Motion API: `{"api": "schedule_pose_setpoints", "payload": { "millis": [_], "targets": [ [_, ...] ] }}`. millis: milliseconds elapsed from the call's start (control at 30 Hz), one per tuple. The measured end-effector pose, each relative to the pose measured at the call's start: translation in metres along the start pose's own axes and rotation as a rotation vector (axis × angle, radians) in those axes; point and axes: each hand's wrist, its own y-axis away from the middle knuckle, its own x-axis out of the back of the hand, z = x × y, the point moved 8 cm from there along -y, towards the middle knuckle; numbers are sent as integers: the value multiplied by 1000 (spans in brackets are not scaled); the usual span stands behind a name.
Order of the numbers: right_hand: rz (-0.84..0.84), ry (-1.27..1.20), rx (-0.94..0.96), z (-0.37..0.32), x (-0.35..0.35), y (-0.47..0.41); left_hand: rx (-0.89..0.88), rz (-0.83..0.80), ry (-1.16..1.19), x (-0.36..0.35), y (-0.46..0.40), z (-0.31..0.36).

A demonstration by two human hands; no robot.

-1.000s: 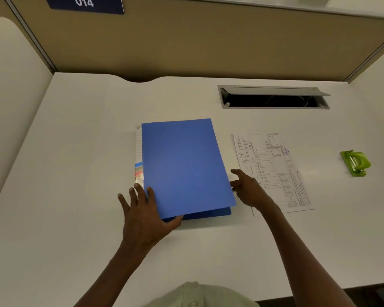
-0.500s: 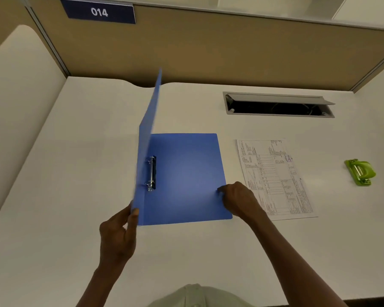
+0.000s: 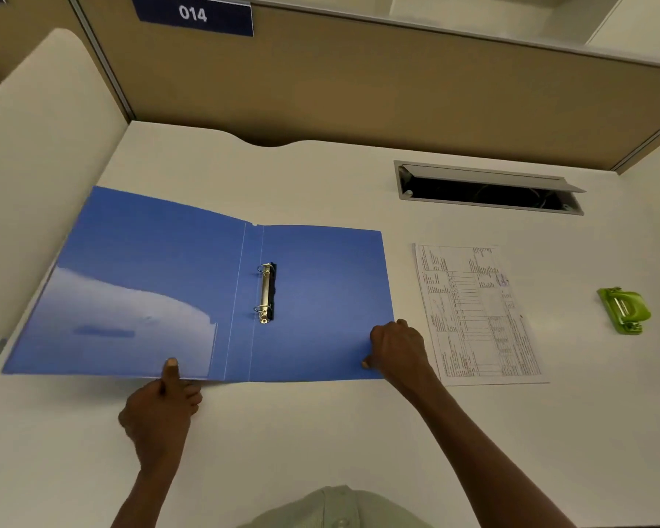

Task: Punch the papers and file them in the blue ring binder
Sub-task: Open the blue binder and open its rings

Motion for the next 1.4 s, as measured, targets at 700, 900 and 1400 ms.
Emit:
{"api": "schedule_pose_setpoints", "payload": {
  "millis": [700,900,1400],
  "targets": [
    [38,-266,250,-65,22,-49,-304,-317,-100,-101,20,60],
    [-53,-541,287,-101,35,-92,-361,-340,-172,-118,24,65],
    [-208,-415,266,-123,40,-132,-394,-337,-366,-131,24,62]
  ]
}}
